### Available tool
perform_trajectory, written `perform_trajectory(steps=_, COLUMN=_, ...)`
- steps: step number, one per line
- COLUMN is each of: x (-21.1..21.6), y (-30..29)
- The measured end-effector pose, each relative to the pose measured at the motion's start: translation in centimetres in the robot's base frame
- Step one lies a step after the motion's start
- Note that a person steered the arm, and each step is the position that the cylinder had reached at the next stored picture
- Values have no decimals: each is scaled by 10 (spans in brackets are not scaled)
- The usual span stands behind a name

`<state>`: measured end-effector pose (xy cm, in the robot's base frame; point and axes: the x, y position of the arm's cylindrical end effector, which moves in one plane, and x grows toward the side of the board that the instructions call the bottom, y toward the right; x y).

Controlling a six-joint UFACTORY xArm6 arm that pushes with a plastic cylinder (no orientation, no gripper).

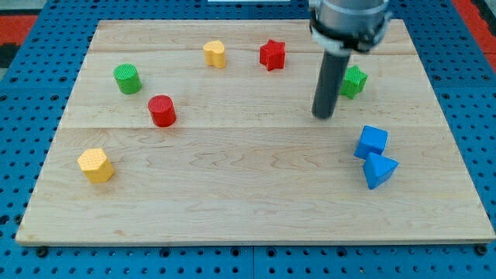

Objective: Push the green star towards the blue cube

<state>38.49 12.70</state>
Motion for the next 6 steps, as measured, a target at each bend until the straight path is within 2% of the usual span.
perform_trajectory(steps=1, x=-40, y=108)
perform_trajectory(steps=2, x=-85, y=121)
perform_trajectory(steps=3, x=-150, y=114)
perform_trajectory(steps=4, x=-111, y=72)
perform_trajectory(steps=5, x=-43, y=64)
perform_trajectory(steps=6, x=-61, y=74)
